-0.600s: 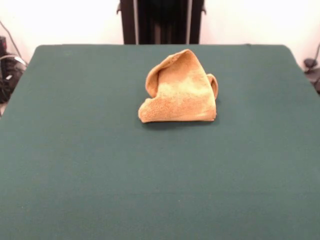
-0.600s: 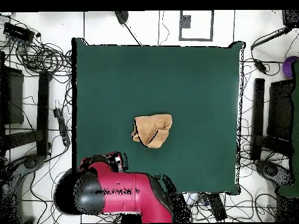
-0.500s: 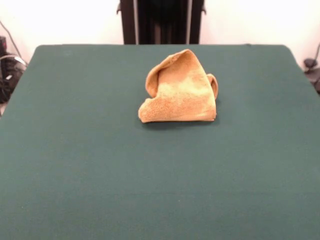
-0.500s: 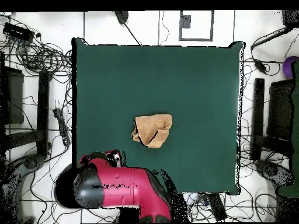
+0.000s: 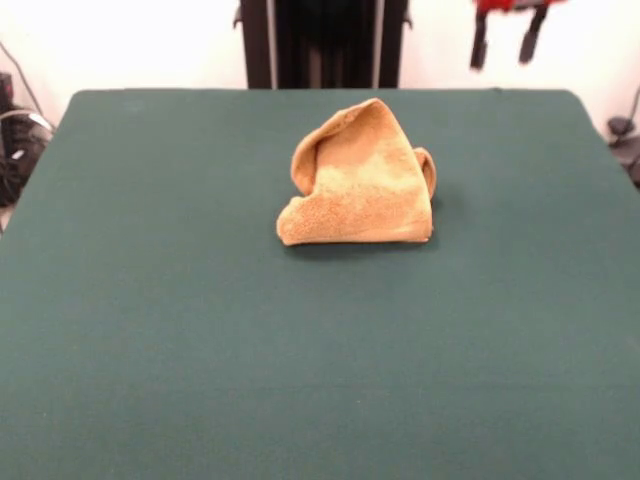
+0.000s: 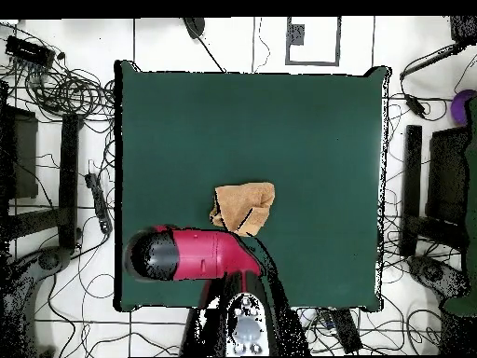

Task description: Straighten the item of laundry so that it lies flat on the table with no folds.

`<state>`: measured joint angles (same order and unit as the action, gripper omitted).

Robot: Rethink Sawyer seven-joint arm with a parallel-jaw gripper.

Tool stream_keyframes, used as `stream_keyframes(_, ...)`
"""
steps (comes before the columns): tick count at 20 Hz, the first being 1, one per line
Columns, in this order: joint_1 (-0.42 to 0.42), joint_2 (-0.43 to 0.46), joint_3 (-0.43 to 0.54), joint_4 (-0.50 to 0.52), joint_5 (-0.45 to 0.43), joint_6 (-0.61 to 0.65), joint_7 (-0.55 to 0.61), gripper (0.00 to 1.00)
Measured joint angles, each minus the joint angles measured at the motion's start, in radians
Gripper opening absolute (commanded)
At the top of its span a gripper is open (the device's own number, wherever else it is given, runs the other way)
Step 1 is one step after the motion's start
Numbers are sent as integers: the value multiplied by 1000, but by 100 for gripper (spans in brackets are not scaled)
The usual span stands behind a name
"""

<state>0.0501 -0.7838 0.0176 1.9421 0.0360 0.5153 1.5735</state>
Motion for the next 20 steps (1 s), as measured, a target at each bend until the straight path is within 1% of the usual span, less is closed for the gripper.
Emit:
stream_keyframes(3, 4, 90, 4, 0, 7, -70, 0, 100)
stream_keyframes(6, 7, 160, 7, 5, 13, -157, 0, 100)
stream_keyframes(10, 6, 212, 8, 32, 14, -258, 0, 100)
stream_keyframes(12, 7, 210, 7, 57, 14, -273, 0, 100)
stream_keyframes(14, 9, 189, 2, 80, 14, -263, 0, 100)
stream_keyframes(20, 30, 72, -37, 107, 14, -130, 0, 100)
